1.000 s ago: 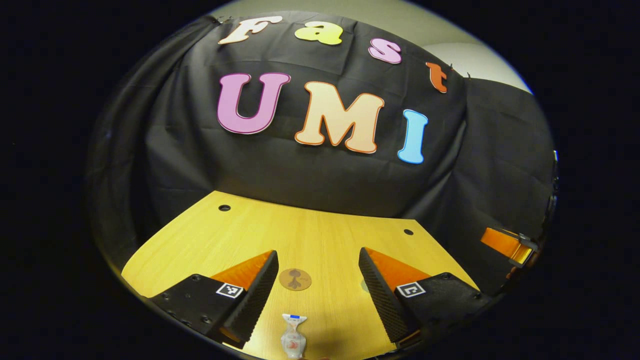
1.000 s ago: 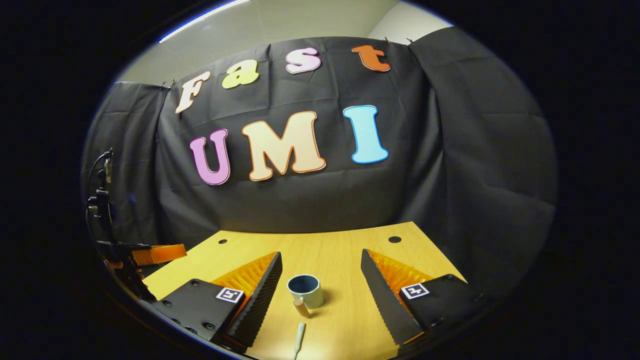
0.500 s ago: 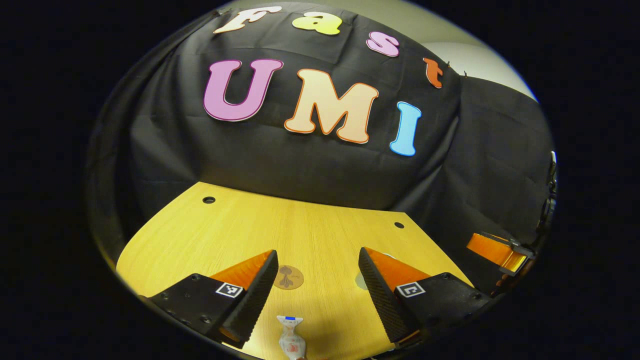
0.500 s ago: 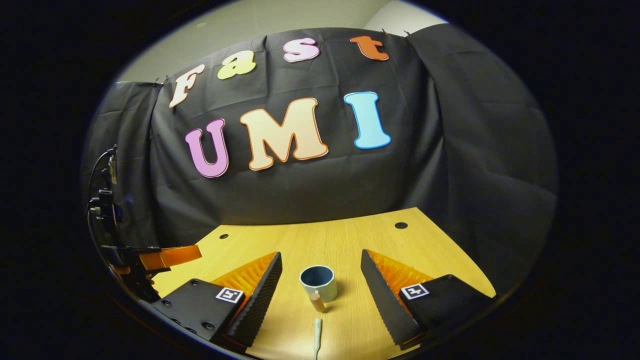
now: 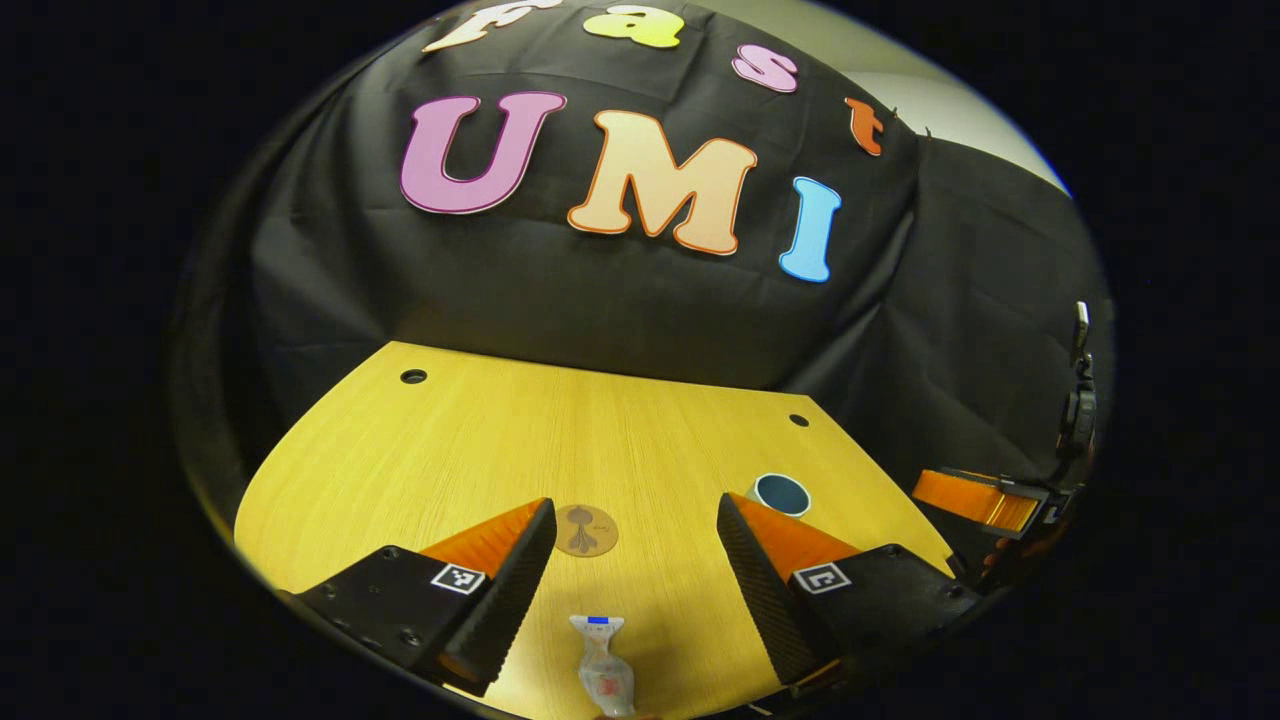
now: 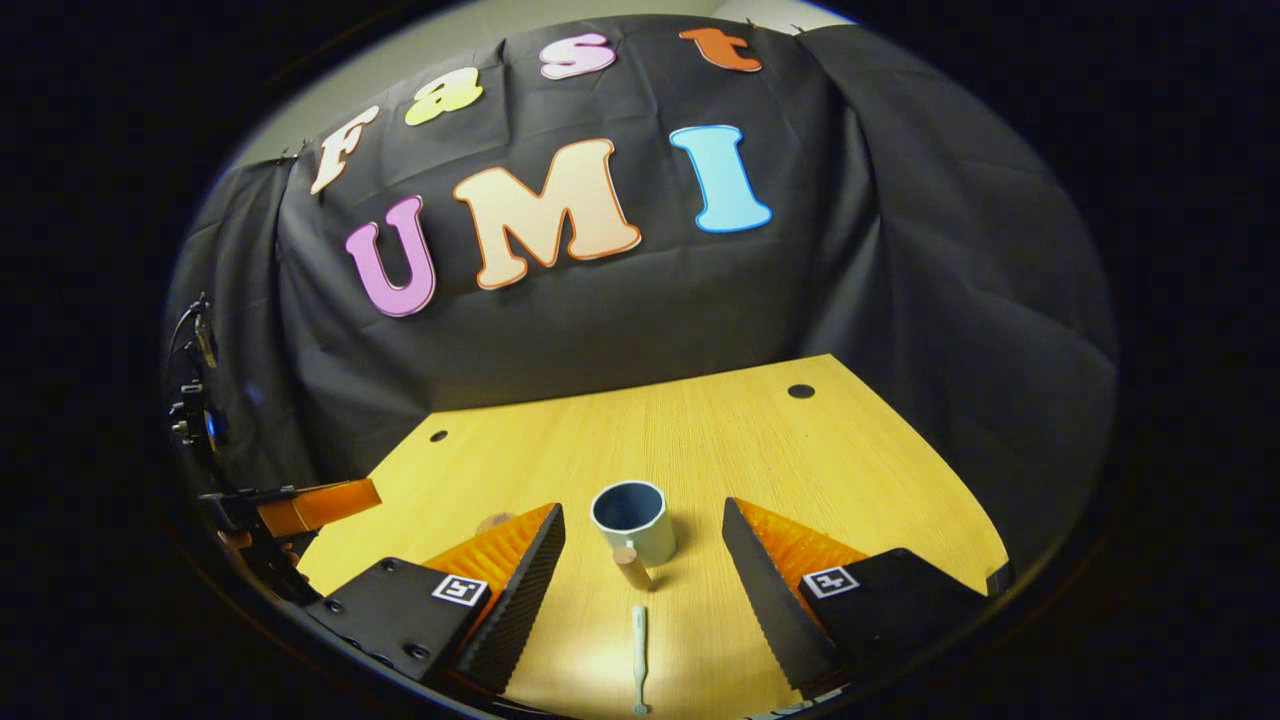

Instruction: Put the toothbrush and toothpaste on the desktop into the cup, then pick up the cup and place it on the coaster on the desktop.

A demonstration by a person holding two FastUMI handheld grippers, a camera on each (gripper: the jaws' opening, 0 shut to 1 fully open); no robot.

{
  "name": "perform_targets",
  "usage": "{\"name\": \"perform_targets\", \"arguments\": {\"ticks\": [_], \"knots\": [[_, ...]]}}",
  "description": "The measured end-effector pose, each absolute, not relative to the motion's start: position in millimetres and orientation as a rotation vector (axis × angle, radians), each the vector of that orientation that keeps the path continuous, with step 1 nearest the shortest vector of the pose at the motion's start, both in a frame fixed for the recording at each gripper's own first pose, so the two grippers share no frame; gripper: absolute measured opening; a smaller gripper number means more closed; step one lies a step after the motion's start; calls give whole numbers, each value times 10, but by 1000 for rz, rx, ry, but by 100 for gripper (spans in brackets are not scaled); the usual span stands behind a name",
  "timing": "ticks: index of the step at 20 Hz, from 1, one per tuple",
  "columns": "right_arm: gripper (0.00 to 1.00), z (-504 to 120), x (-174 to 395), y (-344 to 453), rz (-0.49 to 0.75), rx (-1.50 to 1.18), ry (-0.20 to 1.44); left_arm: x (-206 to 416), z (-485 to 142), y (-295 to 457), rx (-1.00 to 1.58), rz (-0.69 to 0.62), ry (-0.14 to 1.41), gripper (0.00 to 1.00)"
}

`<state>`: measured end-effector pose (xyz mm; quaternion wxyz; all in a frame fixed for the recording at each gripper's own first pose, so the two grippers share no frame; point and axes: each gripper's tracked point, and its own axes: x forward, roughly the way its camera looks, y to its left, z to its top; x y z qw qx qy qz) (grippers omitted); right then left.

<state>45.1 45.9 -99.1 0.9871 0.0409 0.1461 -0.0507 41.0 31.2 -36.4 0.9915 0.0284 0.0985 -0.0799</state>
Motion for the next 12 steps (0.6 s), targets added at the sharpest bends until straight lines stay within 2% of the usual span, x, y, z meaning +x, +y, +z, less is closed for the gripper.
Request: {"name": "perform_targets", "arguments": {"ticks": [1, 5, 8, 9, 10, 12], "knots": [[98, -1055, 478, 486, -97, 80, 317, 389, -406, 373, 57, -146, 206, 95], [98, -1311, 545, 521, -88, 35, 398, 307, -495, 651, 50, -92, 216, 95], [98, -1527, 581, 563, -71, -10, 477, 266, -550, 857, 47, -51, 226, 95], [94, -1602, 595, 580, -67, -26, 505, 253, -562, 919, 46, -38, 227, 95], [98, -1676, 579, 576, -62, -38, 533, 242, -572, 978, 44, -26, 229, 95], [94, -1814, 599, 661, -45, -46, 582, 221, -604, 1079, 37, -5, 237, 95]]}}
